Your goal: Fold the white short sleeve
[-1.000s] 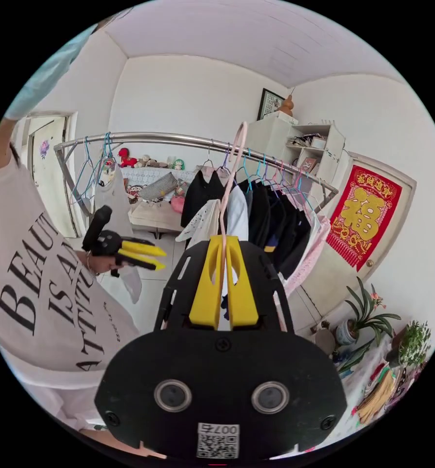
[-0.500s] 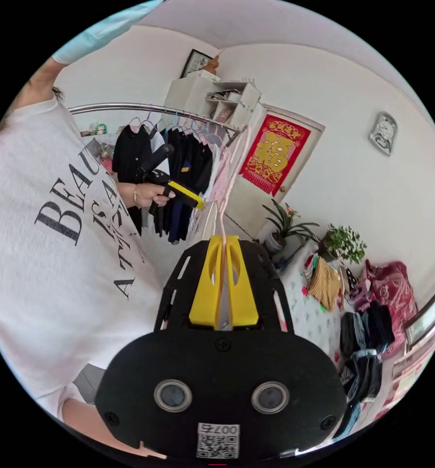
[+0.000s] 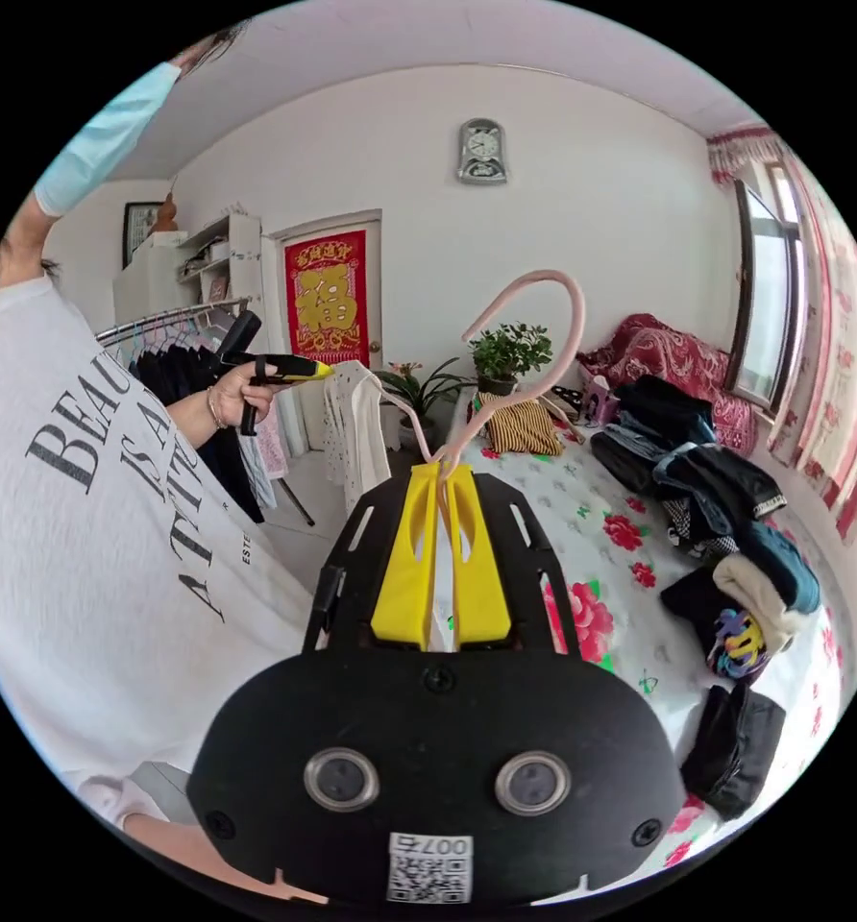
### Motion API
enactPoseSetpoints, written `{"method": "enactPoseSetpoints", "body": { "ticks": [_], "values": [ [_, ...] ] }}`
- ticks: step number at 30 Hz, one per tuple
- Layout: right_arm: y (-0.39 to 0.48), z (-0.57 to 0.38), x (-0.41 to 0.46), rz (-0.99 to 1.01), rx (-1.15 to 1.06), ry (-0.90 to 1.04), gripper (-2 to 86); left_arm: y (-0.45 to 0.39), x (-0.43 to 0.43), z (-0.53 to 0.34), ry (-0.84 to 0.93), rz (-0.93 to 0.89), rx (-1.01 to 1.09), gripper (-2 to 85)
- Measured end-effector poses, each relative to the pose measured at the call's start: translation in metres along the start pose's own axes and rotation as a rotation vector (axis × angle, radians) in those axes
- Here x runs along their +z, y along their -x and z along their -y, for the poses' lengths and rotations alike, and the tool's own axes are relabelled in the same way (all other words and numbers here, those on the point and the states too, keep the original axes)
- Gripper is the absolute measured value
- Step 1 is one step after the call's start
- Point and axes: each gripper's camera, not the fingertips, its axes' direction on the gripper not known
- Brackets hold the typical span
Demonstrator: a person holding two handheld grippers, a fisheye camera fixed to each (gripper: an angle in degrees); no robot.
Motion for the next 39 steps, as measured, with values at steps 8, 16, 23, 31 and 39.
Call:
{"method": "enactPoseSetpoints", "body": {
  "ticks": [8, 16, 23, 31, 39],
  "values": [
    [-0.055, -0.012, -0.020, -0.097, 0.294, -0.097, -0.1, 0.057, 0.055, 0.066, 0.036, -0.035, -0.227, -1.0],
    [-0.105, -0.020, -0.033, -0.220, 0.536, -0.120, 0.0, 0.120, 0.136, 0.125, 0.148, -0.163, -0.450, -1.0],
    [-0.153, -0.123, -0.134, -0.578, 1.049, -0.518, 2.3, 0.139, 0.182, 0.144, 0.325, -0.128, -0.300, -1.0],
    [-0.189, -0.245, -0.217, -1.059, 1.674, -0.080, 7.5, 0.099, 0.205, 0.157, 0.454, -0.119, -0.077, -1.0],
    [-0.198, -0.164, -0.036, -0.572, 1.267, 0.101, 9.2, 0.093, 0.186, 0.160, 0.472, -0.106, -0.031, -1.0]
  ]
}}
